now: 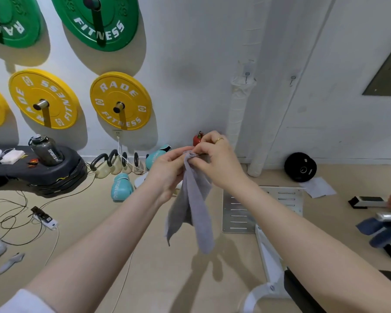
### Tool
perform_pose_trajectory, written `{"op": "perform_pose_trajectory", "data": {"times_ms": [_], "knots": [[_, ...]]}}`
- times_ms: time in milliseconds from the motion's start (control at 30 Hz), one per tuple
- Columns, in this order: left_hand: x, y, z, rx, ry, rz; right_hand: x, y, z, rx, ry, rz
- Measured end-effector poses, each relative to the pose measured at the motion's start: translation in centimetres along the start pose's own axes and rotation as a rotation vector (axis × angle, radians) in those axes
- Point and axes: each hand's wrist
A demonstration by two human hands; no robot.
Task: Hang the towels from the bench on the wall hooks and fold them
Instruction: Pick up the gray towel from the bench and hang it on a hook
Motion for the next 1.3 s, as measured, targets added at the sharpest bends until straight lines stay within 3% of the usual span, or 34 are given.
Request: {"op": "perform_pose_trajectory", "data": {"times_ms": [167, 333, 467, 567, 733, 833, 900, 1000, 1100, 1167, 1267, 1300], "knots": [[0.1, 0.2, -0.2, -0.026, 0.047, 0.056, 0.5, 0.6, 0.8, 0.001, 0.069, -0.093], [-0.1, 0.8, -0.8, -0.096, 0.078, 0.126, -0.2, 1.1, 1.9, 0.142, 0.099, -0.171], [-1.7, 1.5, -1.7, -0.012, -0.008, 0.193, 0.1, 1.2, 2.7, 0.191, 0.088, -0.167], [-3.4, 2.1, -2.6, 0.021, -0.067, 0.216, 0.6, 1.1, 2.8, 0.210, -0.149, -0.050], [-5.8, 2.9, -4.1, 0.133, -0.068, 0.127, 2.1, 2.8, 2.2, 0.111, -0.308, 0.407], [-6.9, 3.6, -5.1, 0.180, -0.134, 0.105, 1.9, 3.6, 2.1, 0.068, -0.186, 0.524], [-8.5, 4.0, -5.0, 0.231, -0.444, 0.067, 1.1, 3.5, 2.7, 0.007, 0.042, 0.549], [-11.0, 4.4, -4.5, 0.253, -0.871, 0.038, 0.7, 3.5, 4.2, -0.092, 0.319, 0.338], [-11.5, 5.3, -4.6, 0.243, -1.057, 0.015, 1.2, 4.0, 5.4, -0.101, 0.421, 0.175], [-10.6, 6.2, -5.0, 0.300, -0.919, 0.007, 0.9, 4.0, 5.8, -0.108, 0.501, 0.066], [-8.7, 7.8, -5.7, 0.415, -0.674, 0.010, 0.2, 4.7, 6.4, -0.108, 0.556, -0.305], [-8.3, 8.2, -5.9, 0.419, -0.648, 0.030, 0.0, 5.0, 6.6, -0.123, 0.546, -0.338]]}}
Point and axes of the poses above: each hand's wrist, its own y-axis away from the middle knuckle, its own x-axis out of the palm, z = x × y, and after that the axes turned 11 degrees about y, right-handed
